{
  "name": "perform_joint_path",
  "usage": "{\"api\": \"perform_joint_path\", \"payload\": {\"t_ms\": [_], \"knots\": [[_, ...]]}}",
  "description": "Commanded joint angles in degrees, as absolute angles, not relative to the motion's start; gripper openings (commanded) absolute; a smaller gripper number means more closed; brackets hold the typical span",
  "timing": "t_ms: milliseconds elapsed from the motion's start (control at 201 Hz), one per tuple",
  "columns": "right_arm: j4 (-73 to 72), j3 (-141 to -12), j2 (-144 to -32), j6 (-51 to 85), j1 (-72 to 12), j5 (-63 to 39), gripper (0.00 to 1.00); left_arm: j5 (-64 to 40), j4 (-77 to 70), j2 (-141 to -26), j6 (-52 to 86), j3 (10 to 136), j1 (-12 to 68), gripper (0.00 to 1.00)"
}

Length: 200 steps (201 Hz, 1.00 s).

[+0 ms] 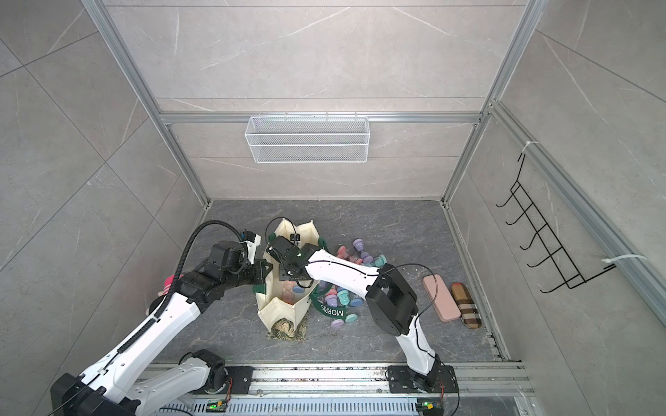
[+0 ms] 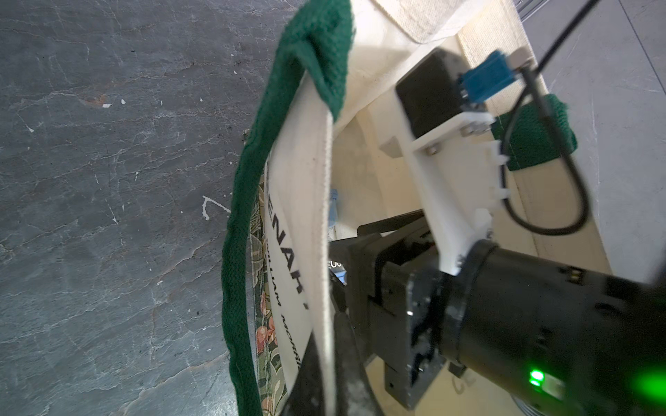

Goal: Put the hourglass into the canvas bag
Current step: Place the hourglass in the canvas bag.

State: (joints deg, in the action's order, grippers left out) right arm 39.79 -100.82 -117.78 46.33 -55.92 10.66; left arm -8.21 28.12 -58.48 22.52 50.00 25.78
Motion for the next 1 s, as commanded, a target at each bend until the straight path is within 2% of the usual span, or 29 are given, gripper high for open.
{"api": "perform_joint_path", "payload": {"t_ms": [0, 319, 537, 657, 990], "knots": [[39.70, -100.37, -112.31, 45.55, -56.25, 11.04, 0.59, -10.02, 26.08, -57.86, 21.80, 51.00, 26.04, 0.00], [38.36, -97.94, -99.84, 41.77, -56.41, 14.06, 0.59, -10.27, 25.96, -58.10, 21.71, 51.15, 26.08, 0.00], [42.27, -97.05, -91.98, 39.53, -56.35, 21.98, 0.58, -10.25, 26.02, -58.00, 21.72, 51.12, 26.04, 0.00], [44.77, -96.60, -88.90, 38.68, -54.97, 26.00, 0.62, -10.26, 26.02, -58.01, 21.74, 51.09, 26.10, 0.00], [47.22, -90.18, -89.83, 37.45, -39.86, 14.61, 0.63, -10.30, 26.01, -57.74, 21.75, 51.05, 26.08, 0.00]]}}
